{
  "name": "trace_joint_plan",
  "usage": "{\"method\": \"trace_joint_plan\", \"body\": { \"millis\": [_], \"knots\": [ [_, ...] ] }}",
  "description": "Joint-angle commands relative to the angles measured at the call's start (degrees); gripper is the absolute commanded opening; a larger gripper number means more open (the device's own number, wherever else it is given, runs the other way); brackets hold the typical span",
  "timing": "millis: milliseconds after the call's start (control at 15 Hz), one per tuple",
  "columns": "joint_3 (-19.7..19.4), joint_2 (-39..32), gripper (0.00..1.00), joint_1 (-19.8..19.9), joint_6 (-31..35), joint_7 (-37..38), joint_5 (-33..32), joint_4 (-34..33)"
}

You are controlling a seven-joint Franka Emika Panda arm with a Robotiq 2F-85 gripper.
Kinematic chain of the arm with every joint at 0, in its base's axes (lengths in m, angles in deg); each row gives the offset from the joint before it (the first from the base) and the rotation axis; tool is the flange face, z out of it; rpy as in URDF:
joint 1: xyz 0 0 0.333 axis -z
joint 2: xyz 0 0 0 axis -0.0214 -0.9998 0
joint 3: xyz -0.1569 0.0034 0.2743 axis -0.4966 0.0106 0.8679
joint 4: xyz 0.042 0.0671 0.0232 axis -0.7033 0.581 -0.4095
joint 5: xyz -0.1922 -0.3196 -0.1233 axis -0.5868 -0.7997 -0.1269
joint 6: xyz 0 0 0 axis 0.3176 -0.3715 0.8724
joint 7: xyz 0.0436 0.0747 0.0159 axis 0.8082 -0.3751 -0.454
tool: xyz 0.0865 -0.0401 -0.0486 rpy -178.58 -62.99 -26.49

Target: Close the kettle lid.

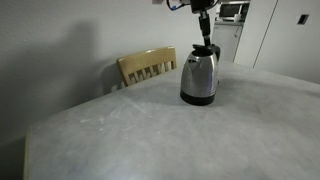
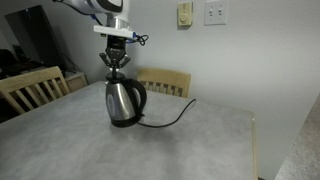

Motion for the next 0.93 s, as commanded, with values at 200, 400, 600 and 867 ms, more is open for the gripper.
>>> {"method": "trace_joint_plan", "body": {
  "millis": [200, 400, 600, 867],
  "knots": [
    [0.5, -1.64, 0.0, 0.21, 2.19, -5.11, 0.0, -2.21],
    [0.79, -2.07, 0.0, 0.18, 1.61, -6.68, 0.34, -2.36],
    [0.72, -2.17, 0.27, -0.02, 1.4, -7.18, -0.04, -2.26],
    [0.47, -1.04, 0.28, -0.24, 1.7, -6.35, 0.05, -0.34]
  ]
}}
